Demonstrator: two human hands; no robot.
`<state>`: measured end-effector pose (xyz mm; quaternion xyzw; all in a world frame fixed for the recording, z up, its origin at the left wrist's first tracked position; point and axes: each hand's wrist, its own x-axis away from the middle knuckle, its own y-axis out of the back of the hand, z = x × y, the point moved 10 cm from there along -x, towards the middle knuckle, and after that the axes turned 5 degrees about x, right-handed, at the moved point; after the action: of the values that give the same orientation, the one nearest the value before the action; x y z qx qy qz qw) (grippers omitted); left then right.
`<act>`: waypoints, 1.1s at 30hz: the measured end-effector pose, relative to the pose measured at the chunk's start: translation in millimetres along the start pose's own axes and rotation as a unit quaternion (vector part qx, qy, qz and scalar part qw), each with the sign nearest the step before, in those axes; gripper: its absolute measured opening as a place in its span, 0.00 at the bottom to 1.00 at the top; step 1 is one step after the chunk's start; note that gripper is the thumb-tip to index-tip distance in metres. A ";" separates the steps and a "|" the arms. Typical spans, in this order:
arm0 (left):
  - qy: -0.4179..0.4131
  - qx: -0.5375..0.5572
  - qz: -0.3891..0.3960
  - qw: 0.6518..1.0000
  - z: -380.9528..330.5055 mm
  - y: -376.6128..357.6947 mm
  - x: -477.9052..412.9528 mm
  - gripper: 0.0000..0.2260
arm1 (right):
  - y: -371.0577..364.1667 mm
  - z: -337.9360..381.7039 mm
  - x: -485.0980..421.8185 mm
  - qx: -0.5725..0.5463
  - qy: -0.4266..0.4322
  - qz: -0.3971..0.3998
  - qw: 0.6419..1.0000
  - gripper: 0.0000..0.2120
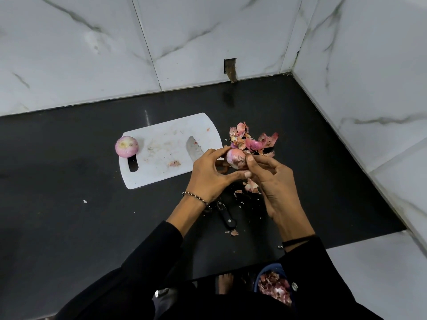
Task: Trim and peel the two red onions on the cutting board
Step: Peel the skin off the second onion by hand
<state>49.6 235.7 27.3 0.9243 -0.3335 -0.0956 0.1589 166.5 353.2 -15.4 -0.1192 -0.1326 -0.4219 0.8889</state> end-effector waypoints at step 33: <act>0.204 0.187 -0.018 0.961 43.9 -6.2 2.6 0.19 | 9.0 5.6 2.4 0.133 0.047 -0.075 0.987 0.06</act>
<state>42.8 228.4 -16.0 0.9434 -0.2892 0.1559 0.0464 174.3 358.8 -10.2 0.0306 -0.1538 -0.4708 0.8682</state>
